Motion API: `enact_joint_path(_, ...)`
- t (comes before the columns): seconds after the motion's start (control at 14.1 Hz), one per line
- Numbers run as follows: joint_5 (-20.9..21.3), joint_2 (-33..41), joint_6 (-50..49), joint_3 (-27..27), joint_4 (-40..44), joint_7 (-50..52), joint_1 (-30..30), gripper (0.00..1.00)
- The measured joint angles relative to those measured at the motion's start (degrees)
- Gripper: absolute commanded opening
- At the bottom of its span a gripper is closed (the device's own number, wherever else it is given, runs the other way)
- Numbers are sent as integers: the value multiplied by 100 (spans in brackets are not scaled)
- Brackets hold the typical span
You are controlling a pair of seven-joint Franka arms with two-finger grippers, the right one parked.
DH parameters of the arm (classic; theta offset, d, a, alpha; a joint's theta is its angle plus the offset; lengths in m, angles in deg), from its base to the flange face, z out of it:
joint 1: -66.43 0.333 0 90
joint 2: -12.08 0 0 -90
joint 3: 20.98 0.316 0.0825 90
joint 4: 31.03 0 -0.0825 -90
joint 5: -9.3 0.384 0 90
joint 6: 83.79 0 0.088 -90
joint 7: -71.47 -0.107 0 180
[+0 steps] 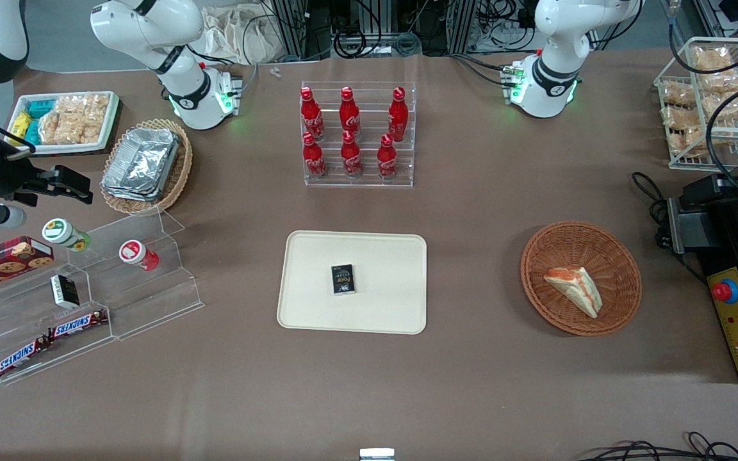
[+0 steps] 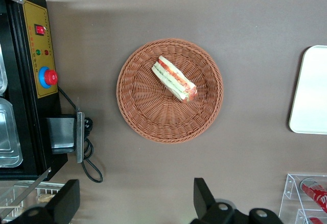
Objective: Place sandwich from basket to tray
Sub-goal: 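Move the left gripper over the wrapped sandwich in the wicker basket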
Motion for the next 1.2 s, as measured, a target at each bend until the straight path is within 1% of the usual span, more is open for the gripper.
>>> enact_joint_path(0.35, 0, -4, -29, -12, -15, 0, -1, 100)
enact_joint_path(0.49, 5, -25, -95, -9, -222, 75, -1, 100)
enact_joint_path(0.57, 11, -46, -54, -2, -489, 262, 2, 100)
enact_joint_path(0.64, 11, -88, 179, 6, -854, 497, 5, 100)
enact_joint_path(0.92, -62, -344, 2135, -1, -2351, 1392, 4, 100)
enact_joint_path(1.2, -127, -358, 3954, -25, -3509, 2755, -8, 100)
